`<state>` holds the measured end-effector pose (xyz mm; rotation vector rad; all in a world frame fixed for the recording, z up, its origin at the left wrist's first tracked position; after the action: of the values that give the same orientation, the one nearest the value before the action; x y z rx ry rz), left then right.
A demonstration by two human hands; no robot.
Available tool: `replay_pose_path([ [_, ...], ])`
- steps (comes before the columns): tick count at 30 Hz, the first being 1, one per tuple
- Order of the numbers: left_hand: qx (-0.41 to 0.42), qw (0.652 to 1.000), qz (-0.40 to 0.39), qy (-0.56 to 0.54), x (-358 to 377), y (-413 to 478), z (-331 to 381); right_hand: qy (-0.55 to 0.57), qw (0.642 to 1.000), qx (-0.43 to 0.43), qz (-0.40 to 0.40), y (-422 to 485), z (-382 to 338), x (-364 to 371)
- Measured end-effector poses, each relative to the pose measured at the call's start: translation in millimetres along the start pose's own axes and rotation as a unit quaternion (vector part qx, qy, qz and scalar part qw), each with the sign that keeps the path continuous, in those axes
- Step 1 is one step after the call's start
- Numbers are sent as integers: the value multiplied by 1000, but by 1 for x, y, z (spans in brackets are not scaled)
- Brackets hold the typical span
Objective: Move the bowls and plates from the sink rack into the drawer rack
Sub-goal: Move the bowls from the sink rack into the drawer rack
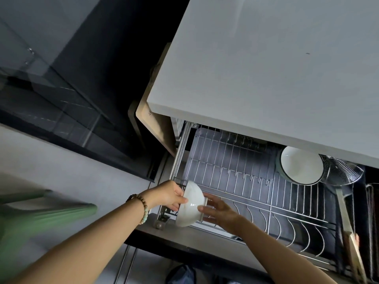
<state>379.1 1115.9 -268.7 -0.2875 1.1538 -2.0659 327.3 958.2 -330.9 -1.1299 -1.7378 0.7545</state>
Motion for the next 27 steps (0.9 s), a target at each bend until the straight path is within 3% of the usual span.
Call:
replay_pose_path([
  [11,34,998,61,1,2,-1,1,-32,999,23,-5,5,6,1],
  [18,45,994,98,20,8,-12,10,-140,986,-15,85,-15,-11,-11],
  [27,68,960,182,203,12,-48,84,-191,959,-75,193,-156,-40,-82],
])
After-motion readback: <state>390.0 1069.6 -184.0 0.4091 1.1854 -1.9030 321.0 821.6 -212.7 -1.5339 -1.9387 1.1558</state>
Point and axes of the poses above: each hand's wrist, its own y-axis towards the middle knuckle, its own x-axis out of the palm, z = x × y, the point moved 8 cm from there along y, towards the middle knuckle, and after that the axes turned 8 degrees about x, right-handed, at the moved point
